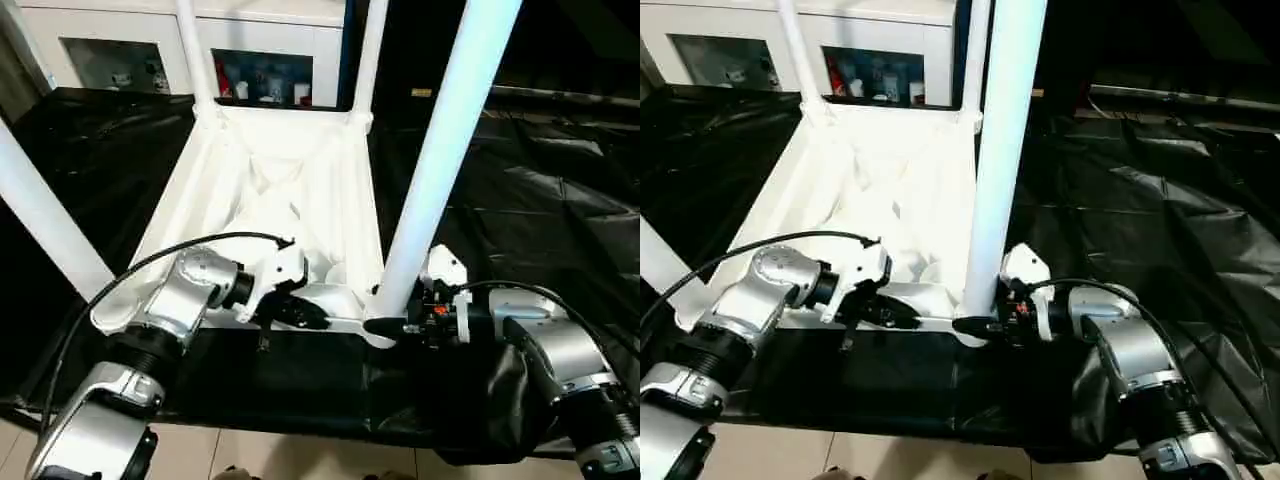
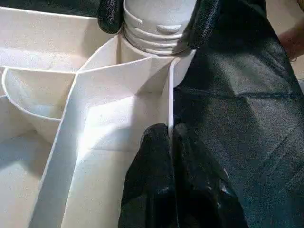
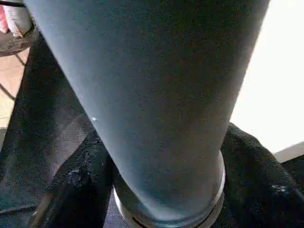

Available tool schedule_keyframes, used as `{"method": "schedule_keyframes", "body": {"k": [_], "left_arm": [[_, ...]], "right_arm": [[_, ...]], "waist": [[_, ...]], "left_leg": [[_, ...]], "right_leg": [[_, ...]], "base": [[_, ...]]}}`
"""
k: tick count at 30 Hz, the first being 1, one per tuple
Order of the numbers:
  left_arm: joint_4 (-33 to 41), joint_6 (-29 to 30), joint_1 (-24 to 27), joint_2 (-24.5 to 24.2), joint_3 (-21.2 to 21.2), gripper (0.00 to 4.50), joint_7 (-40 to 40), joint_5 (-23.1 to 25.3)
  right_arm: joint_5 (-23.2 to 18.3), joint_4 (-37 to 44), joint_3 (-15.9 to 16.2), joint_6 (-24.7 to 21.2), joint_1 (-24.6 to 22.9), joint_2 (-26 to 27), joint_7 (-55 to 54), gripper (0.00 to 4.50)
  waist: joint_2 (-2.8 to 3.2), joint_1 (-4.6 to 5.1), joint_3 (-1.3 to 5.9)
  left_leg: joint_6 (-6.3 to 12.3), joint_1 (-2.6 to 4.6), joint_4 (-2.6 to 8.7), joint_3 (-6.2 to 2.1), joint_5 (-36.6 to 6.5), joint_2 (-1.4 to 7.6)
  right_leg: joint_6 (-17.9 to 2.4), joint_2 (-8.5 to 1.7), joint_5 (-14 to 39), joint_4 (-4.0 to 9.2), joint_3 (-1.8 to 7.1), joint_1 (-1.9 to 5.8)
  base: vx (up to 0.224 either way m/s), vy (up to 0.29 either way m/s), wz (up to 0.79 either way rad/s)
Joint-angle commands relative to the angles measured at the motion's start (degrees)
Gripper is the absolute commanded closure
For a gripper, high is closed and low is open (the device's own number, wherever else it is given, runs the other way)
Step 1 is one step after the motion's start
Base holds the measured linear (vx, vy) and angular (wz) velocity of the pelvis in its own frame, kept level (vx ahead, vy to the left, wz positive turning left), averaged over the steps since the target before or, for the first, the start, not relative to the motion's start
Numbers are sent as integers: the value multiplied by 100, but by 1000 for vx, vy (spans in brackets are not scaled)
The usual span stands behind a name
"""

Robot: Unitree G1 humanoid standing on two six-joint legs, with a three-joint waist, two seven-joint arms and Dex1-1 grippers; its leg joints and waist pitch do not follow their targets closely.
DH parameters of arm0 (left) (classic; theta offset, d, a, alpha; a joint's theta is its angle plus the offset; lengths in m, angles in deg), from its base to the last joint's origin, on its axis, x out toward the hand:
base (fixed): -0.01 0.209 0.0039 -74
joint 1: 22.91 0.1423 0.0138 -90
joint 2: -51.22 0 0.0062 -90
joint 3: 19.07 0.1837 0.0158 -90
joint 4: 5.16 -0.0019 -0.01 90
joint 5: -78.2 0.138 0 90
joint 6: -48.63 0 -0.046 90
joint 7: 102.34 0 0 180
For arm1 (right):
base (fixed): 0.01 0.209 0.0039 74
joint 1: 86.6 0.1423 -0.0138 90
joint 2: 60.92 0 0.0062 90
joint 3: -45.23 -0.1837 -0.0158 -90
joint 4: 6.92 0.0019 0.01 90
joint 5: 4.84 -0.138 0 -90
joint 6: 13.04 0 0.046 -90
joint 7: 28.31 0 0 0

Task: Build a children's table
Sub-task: Rotate leg to tighten

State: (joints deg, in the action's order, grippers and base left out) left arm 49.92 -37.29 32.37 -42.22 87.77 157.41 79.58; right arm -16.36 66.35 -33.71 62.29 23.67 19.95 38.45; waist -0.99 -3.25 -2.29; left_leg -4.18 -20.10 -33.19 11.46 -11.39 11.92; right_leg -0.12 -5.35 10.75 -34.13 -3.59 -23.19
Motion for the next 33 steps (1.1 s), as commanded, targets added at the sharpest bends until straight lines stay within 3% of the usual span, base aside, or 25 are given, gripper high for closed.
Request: {"method": "schedule_keyframes", "body": {"k": [1,5,7,9,11,12,13,14,16,17,22,23,24,25,28,30,33], "left_arm": [[66,54,87,70,128,450,127,-127],[-241,-52,-23,307,-46,450,-652,2],[-463,-78,-133,478,-120,450,-1201,122],[-679,-30,-244,693,-159,450,-1742,238],[-892,101,-359,973,-207,450,-2318,315],[-995,158,-421,1129,-231,450,-2637,354],[-995,158,-421,1129,-231,450,-2637,354],[-1116,230,-505,1352,-243,450,-2962,379],[-1241,259,-597,1620,-223,450,-3340,440],[-1268,251,-620,1725,-182,450,-3390,463],[-1352,135,-742,2122,-96,450,-3527,503],[-1363,126,-754,2129,-83,450,-3523,509],[-1368,127,-760,2121,-85,450,-3514,523],[-1363,132,-755,2095,-89,450,-3466,522],[-1329,146,-698,1954,-83,450,-3270,523],[-1236,156,-608,1771,-65,450,-2953,483],[-1153,176,-525,1578,-24,450,-2576,455]], "right_arm": [[-65,117,74,0,22,-9,108,179],[84,-56,-11,105,-6,208,-408,179],[288,-367,-111,211,67,413,-1014,180],[380,-723,-293,102,162,691,-1735,180],[373,-913,-491,38,188,1036,-2428,180],[360,-953,-574,-8,186,1218,-2753,180],[360,-953,-574,-8,186,1218,-2753,180],[390,-1029,-670,-54,203,1466,-3256,180],[434,-1157,-799,-107,251,1782,-3901,180],[447,-1214,-856,-105,279,1919,-4153,180],[544,-1398,-889,41,413,2346,-4622,180],[589,-1403,-860,87,423,2347,-4644,180],[646,-1387,-818,153,428,2323,-4628,124],[676,-1370,-799,196,431,2287,-4600,110],[689,-1294,-740,308,440,2118,-4324,98],[649,-1096,-587,324,382,1856,-3758,82],[613,-856,-382,363,280,1536,-3035,82]], "waist": [[-59,-1,322],[-68,9,319],[-84,22,307],[-90,54,256],[-105,86,261],[-98,92,248],[-107,109,253],[-69,102,261],[-82,145,247],[-95,143,271],[-86,136,298],[-21,135,297],[-36,137,300],[-37,136,302],[-19,139,306],[-56,143,300],[-49,128,298]], "left_leg": [[498,11,336,-30,-653,165],[494,11,330,-29,-660,153],[415,8,336,-33,-799,147],[175,20,368,-58,-1222,124],[76,20,375,-78,-1293,118],[62,51,382,-81,-1401,122],[62,45,380,-79,-1396,113],[66,31,391,-102,-1375,114],[50,22,401,-92,-1400,109],[45,15,395,-102,-1367,100],[169,-21,380,-87,-1076,99],[181,-3,375,-77,-1061,99],[222,-16,376,-80,-1041,95],[239,-22,372,-76,-1041,94],[282,-16,372,-74,-1049,98],[327,-28,370,-70,-1089,96],[434,-38,364,-73,-1062,106]], "right_leg": [[-1579,-262,322,270,236,310],[-1562,-260,371,283,241,303],[-1486,-275,692,318,245,291],[-1193,-292,1819,441,230,257],[-976,-288,2225,479,231,254],[-896,-288,2389,515,232,211],[-858,-277,2417,518,232,214],[-822,-286,2403,515,226,233],[-798,-264,2395,533,228,202],[-772,-272,2403,526,221,227],[-903,-261,1720,464,233,247],[-961,-253,1535,470,234,242],[-1005,-253,1436,450,227,266],[-1014,-257,1422,451,228,267],[-1055,-260,1393,452,226,266],[-1059,-257,1388,453,226,279],[-1067,-263,1350,444,225,292]], "base": [[0,0,0],[0,0,0],[0,0,0],[-28,-2,-1],[0,0,0],[0,0,0],[0,0,0],[0,0,0],[0,0,0],[0,0,0],[0,0,0],[0,0,0],[0,0,0],[0,0,0],[0,0,0],[0,0,0],[0,0,0]]}}
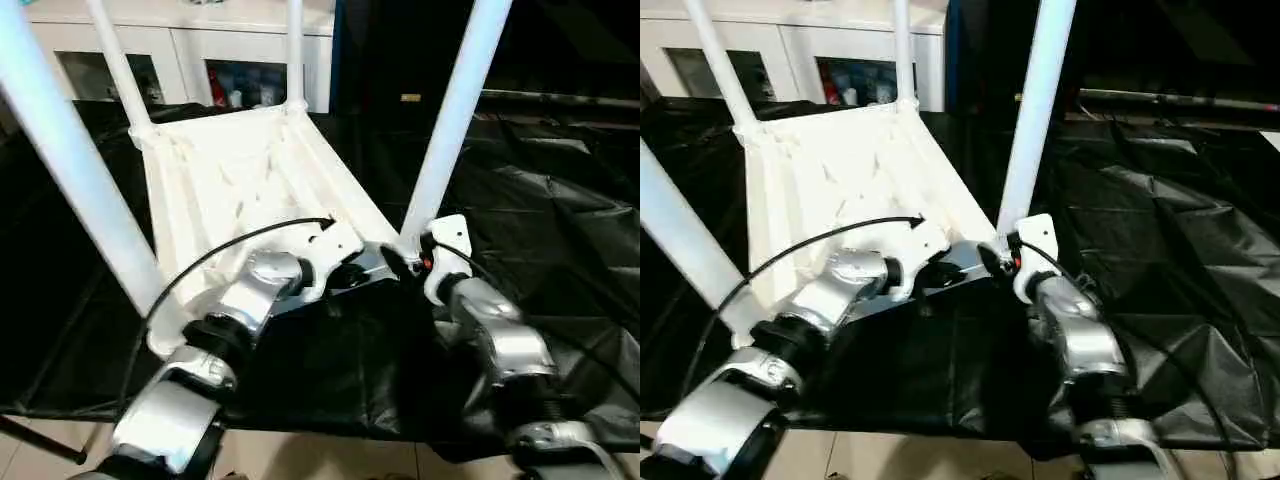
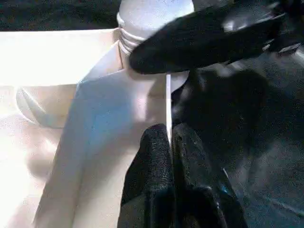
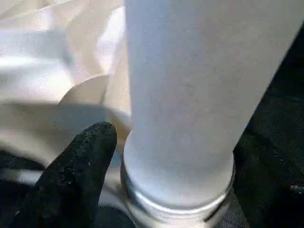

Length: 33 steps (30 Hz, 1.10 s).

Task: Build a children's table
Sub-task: Rotate leg to tighten

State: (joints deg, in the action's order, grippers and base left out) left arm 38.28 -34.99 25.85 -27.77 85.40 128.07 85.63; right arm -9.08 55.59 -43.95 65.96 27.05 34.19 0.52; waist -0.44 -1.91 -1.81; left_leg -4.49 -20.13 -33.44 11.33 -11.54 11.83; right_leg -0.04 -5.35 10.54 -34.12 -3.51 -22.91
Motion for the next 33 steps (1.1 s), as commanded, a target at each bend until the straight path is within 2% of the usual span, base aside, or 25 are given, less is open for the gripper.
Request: {"method": "schedule_keyframes", "body": {"k": [1,2,5,8,10,11,13,15,18,19,21,22,26,27,33], "left_arm": [[20,-56,136,114,219,450,400,-154],[87,-45,194,-27,245,450,677,-182],[185,-78,259,-320,262,450,1188,-255],[290,-129,298,-504,225,450,1514,-342],[410,-197,350,-666,211,450,1838,-442],[539,-140,402,-799,185,450,2105,-549],[643,-153,455,-922,173,450,2306,-610],[791,-182,542,-1121,150,450,2630,-687],[857,-176,593,-1251,153,450,2797,-705],[870,-187,610,-1294,148,450,2835,-702],[897,-202,642,-1359,151,450,2891,-709],[914,-199,655,-1379,155,450,2908,-714],[952,-182,675,-1409,153,450,2930,-734],[971,-172,683,-1414,153,450,2940,-738],[984,-189,690,-1409,138,450,2941,-735]], "right_arm": [[-112,242,664,10,-70,79,824,82],[-132,411,808,90,-159,-164,1319,82],[-307,765,942,29,-280,-599,2156,82],[-370,911,1004,-12,-311,-842,2552,82],[-398,995,1047,-46,-331,-1011,2804,82],[-437,1042,1059,-74,-336,-1122,2999,82],[-471,1064,1054,-86,-334,-1200,3158,82],[-522,1110,1055,-88,-339,-1333,3424,82],[-531,1132,1053,-81,-340,-1390,3539,82],[-549,1142,1058,-93,-335,-1416,3588,82],[-583,1154,1061,-113,-328,-1440,3638,82],[-593,1157,1067,-118,-325,-1447,3657,105],[-618,1161,1078,-125,-316,-1431,3735,119],[-634,1162,1081,-129,-318,-1425,3749,139],[-673,1220,1098,-141,-370,-1412,3782,179]], "waist": [[-106,-7,246],[-112,-14,242],[-110,-14,232],[-99,4,228],[-111,1,233],[-80,2,230],[-83,5,245],[-76,-6,260],[-52,-41,260],[-100,-35,256],[-76,-61,255],[-76,-60,251],[-86,-62,249],[-85,-62,246],[-93,-62,257]], "left_leg": [[480,-35,388,-59,-1044,117],[508,-33,388,-57,-1037,116],[545,-29,393,-59,-1092,125],[503,-21,407,-64,-1153,142],[499,-29,404,-69,-1140,145],[507,-32,415,-75,-1124,156],[509,-15,401,-65,-1062,161],[570,-9,384,-53,-855,166],[645,12,366,-26,-732,176],[657,-2,364,-20,-721,175],[634,6,367,-26,-717,178],[623,5,370,-25,-732,179],[534,14,372,-24,-818,171],[527,12,373,-23,-826,171],[553,2,361,-26,-696,162]], "right_leg": [[-1084,-264,1367,445,216,262],[-1093,-264,1379,448,214,264],[-1088,-263,1512,463,215,263],[-1151,-269,1563,460,216,241],[-1188,-261,1483,442,215,262],[-1228,-272,1416,428,221,259],[-1313,-262,1177,403,225,252],[-1512,-254,629,336,226,265],[-1669,-241,242,289,220,259],[-1669,-236,220,286,219,267],[-1659,-253,270,279,220,276],[-1653,-253,296,283,222,276],[-1601,-259,497,301,228,273],[-1599,-260,507,302,230,272],[-1613,-252,343,279,227,285]], "base": [[0,0,0],[0,0,0],[0,0,0],[0,0,0],[0,0,0],[0,0,0],[0,0,0],[0,0,0],[0,0,0],[0,0,0],[0,0,0],[0,0,0],[0,0,0],[0,0,0],[0,0,0]]}}
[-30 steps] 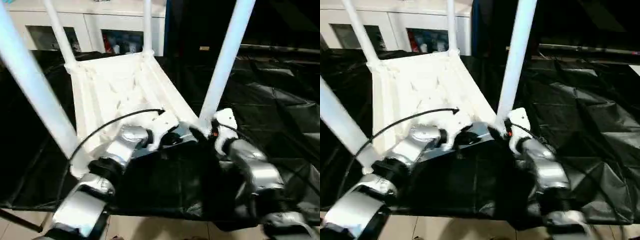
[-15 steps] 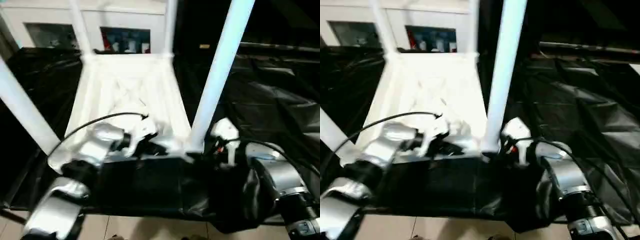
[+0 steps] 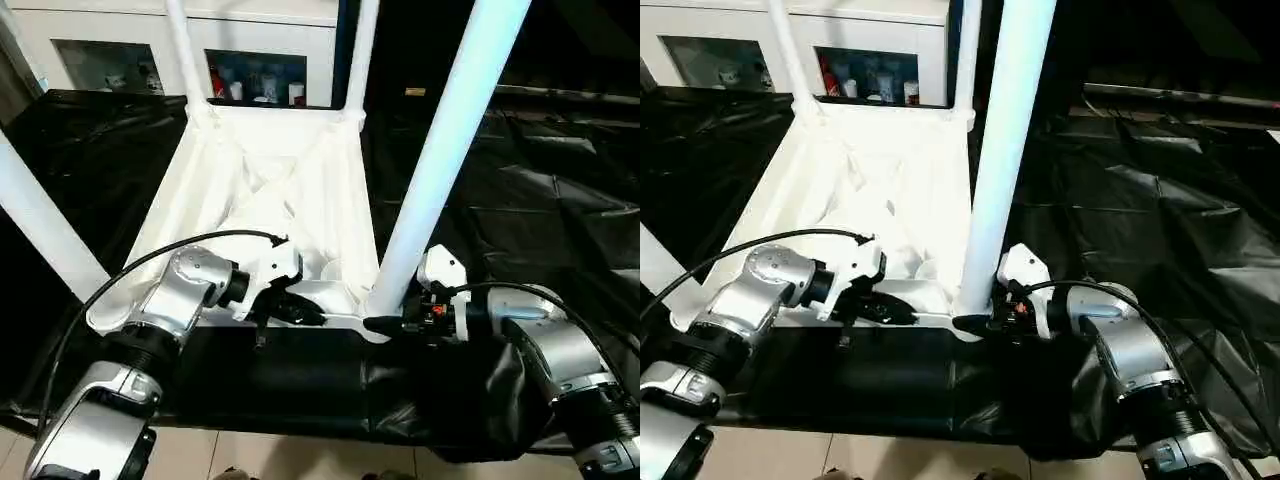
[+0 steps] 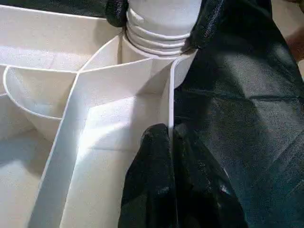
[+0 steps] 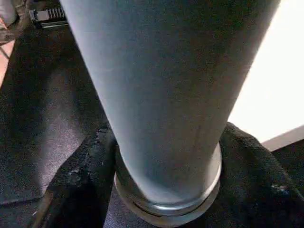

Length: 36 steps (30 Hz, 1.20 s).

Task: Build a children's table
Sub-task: Rotate leg to tighten

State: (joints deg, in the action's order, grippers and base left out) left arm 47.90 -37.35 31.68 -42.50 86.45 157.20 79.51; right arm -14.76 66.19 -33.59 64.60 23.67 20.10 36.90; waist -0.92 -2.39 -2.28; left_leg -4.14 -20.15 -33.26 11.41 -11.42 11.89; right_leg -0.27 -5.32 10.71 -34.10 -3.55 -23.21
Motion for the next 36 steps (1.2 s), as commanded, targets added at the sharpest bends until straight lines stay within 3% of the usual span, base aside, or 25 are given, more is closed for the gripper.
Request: {"method": "schedule_keyframes", "body": {"k": [1,3,6,7,9,10,11,14,16,17,19,20,23,25,26,31,36], "left_arm": [[23,41,106,66,37,450,16,-119],[-66,9,70,139,28,450,-235,-43],[-313,2,-52,392,-18,450,-978,134],[-447,46,-127,580,-49,450,-1415,216],[-525,87,-174,710,-65,450,-1675,259],[-637,140,-247,907,-76,450,-2006,308],[-860,237,-410,1317,-125,450,-2655,362],[-1040,273,-561,1711,-117,450,-3193,425],[-1090,257,-597,1813,-105,450,-3333,453],[-1155,259,-646,2085,-33,450,-3589,513],[-1154,260,-644,2222,27,450,-3628,533],[-1171,249,-647,2258,31,450,-3635,547],[-1207,212,-637,2319,58,450,-3559,591],[-1215,143,-616,2266,66,450,-3484,600],[-1208,96,-602,2223,64,450,-3432,593],[-1127,13,-531,2026,44,450,-3078,520],[-847,-55,-339,1468,-10,450,-1968,266]], "right_arm": [[-111,175,64,-11,-45,-4,141,180],[-151,189,5,-78,-100,75,3,181],[25,-46,-137,-37,-93,356,-706,182],[224,-331,-246,17,-22,593,-1367,182],[276,-465,-313,-26,18,714,-1674,182],[270,-567,-419,-133,48,913,-2053,182],[260,-670,-627,-275,72,1332,-2836,183],[273,-762,-839,-416,97,1755,-3706,183],[298,-796,-904,-444,108,1868,-3952,183],[465,-920,-949,-356,155,2141,-4521,183],[612,-942,-832,-228,168,2258,-4617,183],[649,-941,-783,-187,170,2288,-4607,183],[710,-919,-701,0,184,2352,-4541,183],[597,-851,-763,-52,183,2350,-4452,113],[559,-794,-744,-95,176,2310,-4332,113],[689,-738,-587,-21,195,2061,-4071,84],[426,-546,-449,70,210,1302,-2587,84]], "waist": [[-43,-16,303],[-25,-18,305],[-53,-10,295],[-49,-6,281],[-64,37,248],[-74,42,251],[-45,60,241],[-64,58,258],[-59,68,252],[-38,51,281],[-7,62,285],[-33,56,293],[-17,47,304],[-16,46,305],[-6,44,300],[-38,51,300],[-29,50,315]], "left_leg": [[520,8,344,-34,-710,157],[519,9,343,-35,-711,161],[476,14,348,-34,-805,160],[380,17,360,-46,-968,146],[169,24,386,-64,-1301,126],[141,26,385,-71,-1339,123],[90,50,392,-69,-1410,125],[49,46,406,-89,-1394,118],[76,33,412,-91,-1430,108],[91,33,402,-93,-1354,107],[65,20,407,-95,-1263,104],[113,6,396,-85,-1179,102],[286,-16,381,-74,-1061,94],[313,-16,380,-72,-1058,92],[324,-12,386,-72,-1093,96],[302,-21,390,-74,-1183,97],[433,-38,375,-79,-1079,105]], "right_leg": [[-1591,-256,333,278,230,314],[-1594,-257,324,284,233,314],[-1576,-261,429,303,237,297],[-1511,-271,773,339,232,297],[-1244,-282,1682,440,221,269],[-1157,-287,1873,457,222,276],[-1036,-279,2132,497,232,233],[-887,-273,2210,525,227,232],[-850,-266,2242,534,223,216],[-830,-278,2156,525,226,235],[-874,-264,1915,500,225,234],[-904,-258,1691,488,223,250],[-984,-260,1436,460,223,271],[-991,-262,1444,463,222,274],[-992,-262,1500,472,220,270],[-914,-266,1716,491,218,270],[-1028,-276,1452,453,216,302]], "base": [[0,0,0],[0,0,0],[0,0,0],[0,0,0],[-27,0,-1],[0,0,0],[0,0,0],[0,0,0],[0,0,0],[0,0,0],[0,0,0],[0,0,0],[0,0,0],[0,0,0],[0,0,0],[0,0,0],[0,0,0]]}}
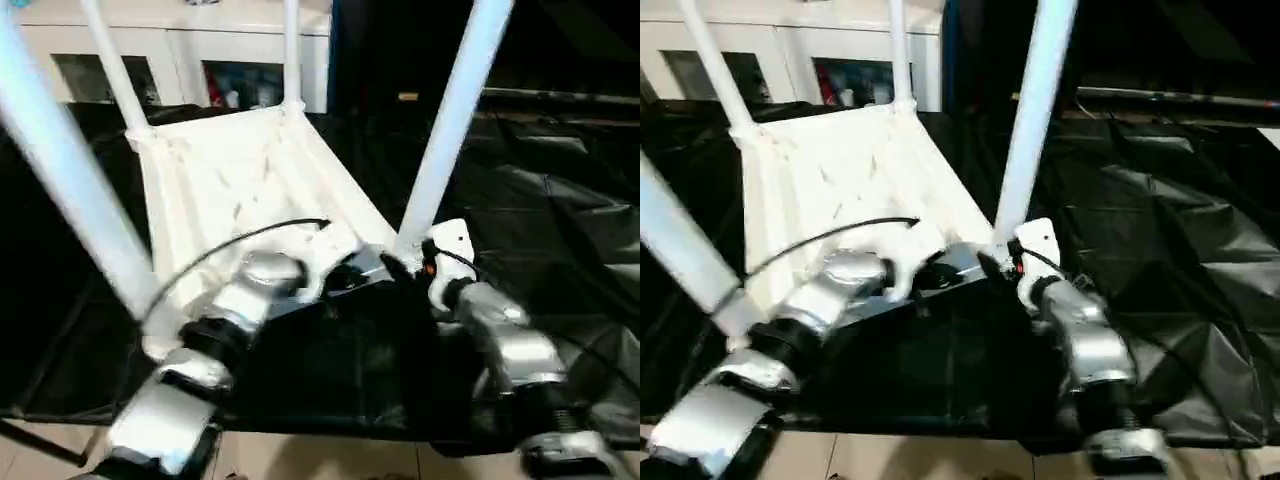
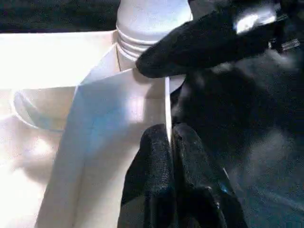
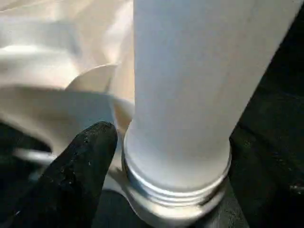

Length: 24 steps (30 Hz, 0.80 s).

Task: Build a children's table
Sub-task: Rotate leg to tighten

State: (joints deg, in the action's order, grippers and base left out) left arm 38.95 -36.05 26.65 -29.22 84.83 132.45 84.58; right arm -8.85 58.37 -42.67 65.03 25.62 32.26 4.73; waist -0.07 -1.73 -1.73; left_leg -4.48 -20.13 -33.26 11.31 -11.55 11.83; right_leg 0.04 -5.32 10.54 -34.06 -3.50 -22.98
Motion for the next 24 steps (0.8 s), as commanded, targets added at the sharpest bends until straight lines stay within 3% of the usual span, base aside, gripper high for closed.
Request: {"method": "schedule_keyframes", "body": {"k": [1,5,11,17,24], "left_arm": [[65,-190,175,104,148,450,584,-259],[329,-225,328,-317,175,450,1399,-436],[877,-48,624,-989,285,450,2676,-731],[831,-97,634,-1184,171,450,2716,-711],[960,-45,694,-1258,141,450,2729,-794]], "right_arm": [[-181,261,468,23,9,38,729,84],[-396,560,556,16,-52,-430,1697,84],[-619,898,806,-1,-164,-982,2881,84],[-558,891,937,49,-181,-1133,3146,84],[-587,850,975,9,-156,-1135,3237,156]], "waist": [[-110,-17,255],[-94,-27,265],[-60,-54,263],[-72,-84,244],[-80,-74,246]], "left_leg": [[526,-40,367,-57,-1006,115],[615,-37,360,-51,-834,138],[612,-4,366,-35,-920,172],[507,1,371,-26,-943,172],[470,4,366,-28,-879,164]], "right_leg": [[-1126,-269,1325,439,219,271],[-1346,-268,868,375,220,282],[-1510,-248,688,329,215,276],[-1526,-260,743,325,223,264],[-1534,-257,642,313,227,272]], "base": [[0,0,0],[0,0,0],[0,0,0],[0,0,0],[0,0,0]]}}
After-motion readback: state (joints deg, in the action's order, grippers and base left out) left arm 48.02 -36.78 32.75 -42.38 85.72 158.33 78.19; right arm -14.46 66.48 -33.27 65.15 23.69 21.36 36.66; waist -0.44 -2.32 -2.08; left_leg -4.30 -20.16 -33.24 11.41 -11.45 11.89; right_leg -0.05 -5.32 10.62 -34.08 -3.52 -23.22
